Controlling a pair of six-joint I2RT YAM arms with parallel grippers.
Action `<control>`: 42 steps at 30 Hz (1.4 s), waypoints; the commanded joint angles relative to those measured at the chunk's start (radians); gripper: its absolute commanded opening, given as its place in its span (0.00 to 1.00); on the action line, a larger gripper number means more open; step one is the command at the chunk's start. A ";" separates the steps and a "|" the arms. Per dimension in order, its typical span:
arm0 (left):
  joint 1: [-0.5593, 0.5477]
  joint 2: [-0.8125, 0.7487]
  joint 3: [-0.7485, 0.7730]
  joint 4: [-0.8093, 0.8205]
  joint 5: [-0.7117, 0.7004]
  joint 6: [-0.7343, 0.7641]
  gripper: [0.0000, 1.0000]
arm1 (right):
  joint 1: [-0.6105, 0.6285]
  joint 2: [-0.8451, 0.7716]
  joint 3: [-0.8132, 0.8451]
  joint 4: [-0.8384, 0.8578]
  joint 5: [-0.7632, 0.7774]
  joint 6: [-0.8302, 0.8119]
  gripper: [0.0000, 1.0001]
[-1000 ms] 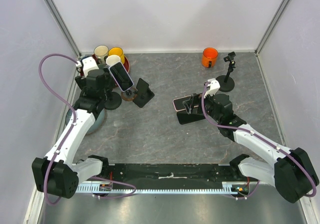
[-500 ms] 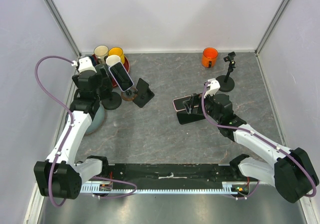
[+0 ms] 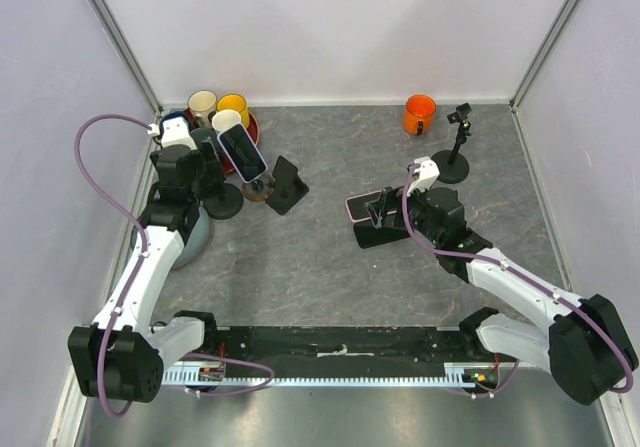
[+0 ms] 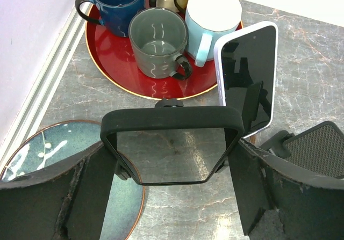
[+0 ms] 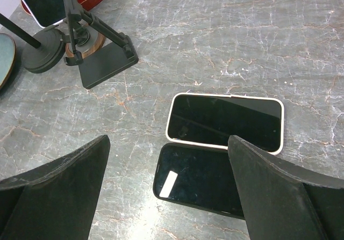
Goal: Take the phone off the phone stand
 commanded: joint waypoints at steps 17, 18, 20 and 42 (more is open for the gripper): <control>0.003 -0.161 0.057 -0.093 0.117 0.062 0.48 | 0.005 -0.011 0.003 0.034 -0.017 -0.023 0.98; 0.003 -0.185 0.062 -0.104 0.133 0.059 0.47 | 0.005 -0.011 0.001 0.036 -0.025 -0.024 0.98; 0.005 -0.204 0.074 -0.129 0.196 0.059 0.46 | 0.005 -0.014 0.003 0.042 -0.057 -0.029 0.98; -0.475 -0.210 0.090 -0.092 0.513 0.140 0.31 | 0.086 0.037 -0.129 0.497 -0.476 -0.112 0.98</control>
